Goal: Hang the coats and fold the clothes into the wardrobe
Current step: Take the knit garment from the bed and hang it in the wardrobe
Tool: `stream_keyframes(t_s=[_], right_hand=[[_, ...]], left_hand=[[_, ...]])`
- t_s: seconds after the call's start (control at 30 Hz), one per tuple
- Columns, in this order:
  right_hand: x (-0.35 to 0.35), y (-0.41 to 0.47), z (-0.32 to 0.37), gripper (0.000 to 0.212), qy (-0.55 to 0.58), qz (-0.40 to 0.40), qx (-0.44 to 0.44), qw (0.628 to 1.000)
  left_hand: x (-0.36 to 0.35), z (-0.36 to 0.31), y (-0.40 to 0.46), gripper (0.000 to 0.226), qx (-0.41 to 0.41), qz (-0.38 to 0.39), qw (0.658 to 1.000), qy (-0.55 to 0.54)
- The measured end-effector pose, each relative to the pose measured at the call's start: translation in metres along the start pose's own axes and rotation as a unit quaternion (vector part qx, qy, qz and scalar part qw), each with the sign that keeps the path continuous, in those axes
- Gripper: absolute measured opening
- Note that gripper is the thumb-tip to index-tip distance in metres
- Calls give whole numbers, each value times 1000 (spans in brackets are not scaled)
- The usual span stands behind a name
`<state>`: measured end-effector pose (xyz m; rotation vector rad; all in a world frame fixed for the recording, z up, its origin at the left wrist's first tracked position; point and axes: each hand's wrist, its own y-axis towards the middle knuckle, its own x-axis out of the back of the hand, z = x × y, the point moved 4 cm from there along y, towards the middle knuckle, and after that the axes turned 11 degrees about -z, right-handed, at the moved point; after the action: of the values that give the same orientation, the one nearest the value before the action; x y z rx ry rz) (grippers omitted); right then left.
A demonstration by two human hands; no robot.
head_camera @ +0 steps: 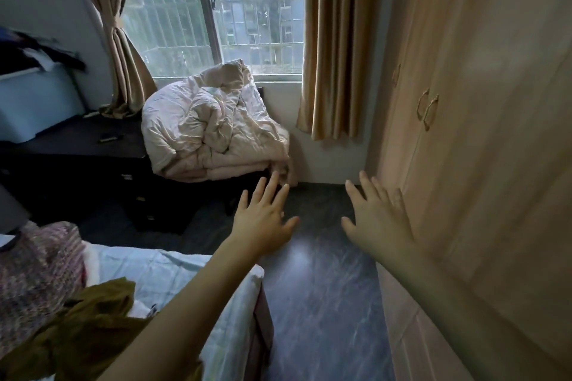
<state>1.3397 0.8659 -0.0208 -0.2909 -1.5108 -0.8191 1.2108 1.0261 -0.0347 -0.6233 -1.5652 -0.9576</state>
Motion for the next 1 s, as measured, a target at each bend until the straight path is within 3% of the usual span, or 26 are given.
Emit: stream_keyframes(t_s=[0.57,0.73,1.0], right_hand=[[-81,274,-7,67,77,-24,22,996],[-102,326,-13,64,103,-28,10,994],[-138,422,-21,66,108,-16,36,993]], left_hand=[[-67,66,283,70,-20,-8,1000,-21],[-87,67,334,70,-33,42,996,-64],[-114,93,413,71,-7,23,998,-57]])
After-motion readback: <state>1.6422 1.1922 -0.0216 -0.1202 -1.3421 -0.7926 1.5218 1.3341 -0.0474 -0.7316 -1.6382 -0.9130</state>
